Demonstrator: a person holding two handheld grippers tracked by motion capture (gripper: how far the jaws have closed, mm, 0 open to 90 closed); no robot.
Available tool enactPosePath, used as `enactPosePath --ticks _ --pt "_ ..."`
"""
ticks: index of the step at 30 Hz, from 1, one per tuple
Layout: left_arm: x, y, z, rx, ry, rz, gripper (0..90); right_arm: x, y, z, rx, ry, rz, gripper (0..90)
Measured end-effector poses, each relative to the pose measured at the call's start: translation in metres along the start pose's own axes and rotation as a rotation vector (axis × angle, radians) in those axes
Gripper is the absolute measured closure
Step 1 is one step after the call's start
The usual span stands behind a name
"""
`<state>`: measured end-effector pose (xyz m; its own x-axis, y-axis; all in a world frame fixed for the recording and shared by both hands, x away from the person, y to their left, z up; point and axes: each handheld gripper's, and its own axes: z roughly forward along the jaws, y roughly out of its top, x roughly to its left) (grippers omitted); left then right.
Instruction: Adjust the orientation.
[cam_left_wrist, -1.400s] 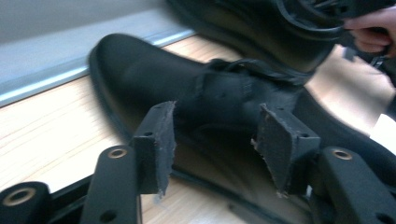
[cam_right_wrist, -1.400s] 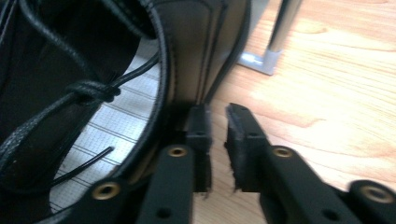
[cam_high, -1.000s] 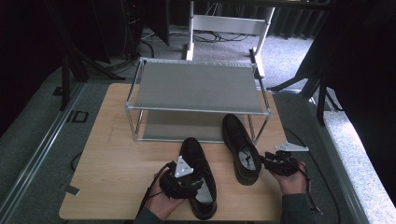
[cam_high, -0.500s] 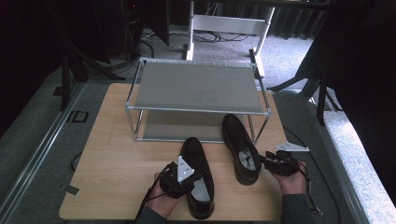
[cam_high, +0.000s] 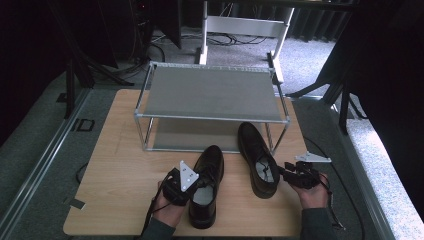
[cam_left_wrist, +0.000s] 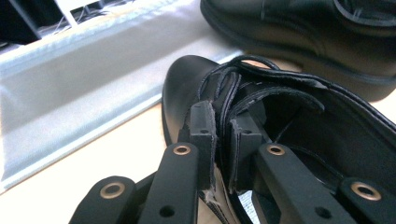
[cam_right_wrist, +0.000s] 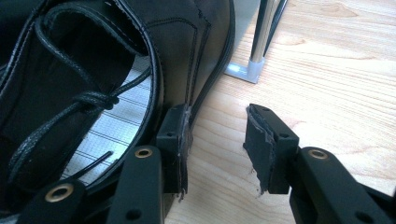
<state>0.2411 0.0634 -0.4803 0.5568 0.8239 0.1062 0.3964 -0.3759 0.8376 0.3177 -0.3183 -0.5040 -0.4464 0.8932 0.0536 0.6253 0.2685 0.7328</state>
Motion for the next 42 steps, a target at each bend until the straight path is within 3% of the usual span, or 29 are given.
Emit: enactPosePath --ticks 7,15,23,26,29,32,34,36,38,42 --pt "-0.005 0.016 0.011 -0.029 0.025 0.061 83.3 0.000 0.000 -0.001 -0.002 -0.002 -0.002 58.9" --pt "-0.013 0.030 0.041 -0.049 0.039 0.098 83.1 0.000 0.002 -0.003 -0.012 0.000 -0.002 58.9" --pt "-0.024 0.036 0.076 -0.056 0.079 0.100 82.5 0.001 0.007 -0.006 -0.030 0.005 -0.005 59.2" --pt "-0.028 0.037 0.082 -0.071 0.088 0.091 81.0 0.002 0.009 -0.007 -0.037 0.013 -0.005 59.1" --pt "-0.028 0.037 0.083 -0.064 0.062 0.080 77.4 0.003 0.010 -0.006 -0.035 0.009 -0.015 59.2" --pt "-0.028 0.034 0.083 -0.036 0.002 0.070 70.2 0.004 0.010 -0.007 -0.036 0.003 -0.018 58.9" --pt "-0.027 0.032 0.082 -0.034 -0.005 0.065 66.8 0.004 0.010 -0.007 -0.042 0.002 -0.012 58.4" --pt "-0.024 0.033 0.081 -0.025 -0.044 0.022 59.7 0.004 0.011 -0.008 -0.045 0.000 -0.014 57.5" --pt "-0.023 0.034 0.076 -0.029 -0.048 0.009 53.8 0.004 0.012 -0.010 -0.055 -0.005 -0.014 56.0" --pt "-0.016 0.035 0.062 -0.035 -0.102 -0.035 46.9 0.006 0.017 -0.016 -0.084 -0.001 -0.013 51.3"
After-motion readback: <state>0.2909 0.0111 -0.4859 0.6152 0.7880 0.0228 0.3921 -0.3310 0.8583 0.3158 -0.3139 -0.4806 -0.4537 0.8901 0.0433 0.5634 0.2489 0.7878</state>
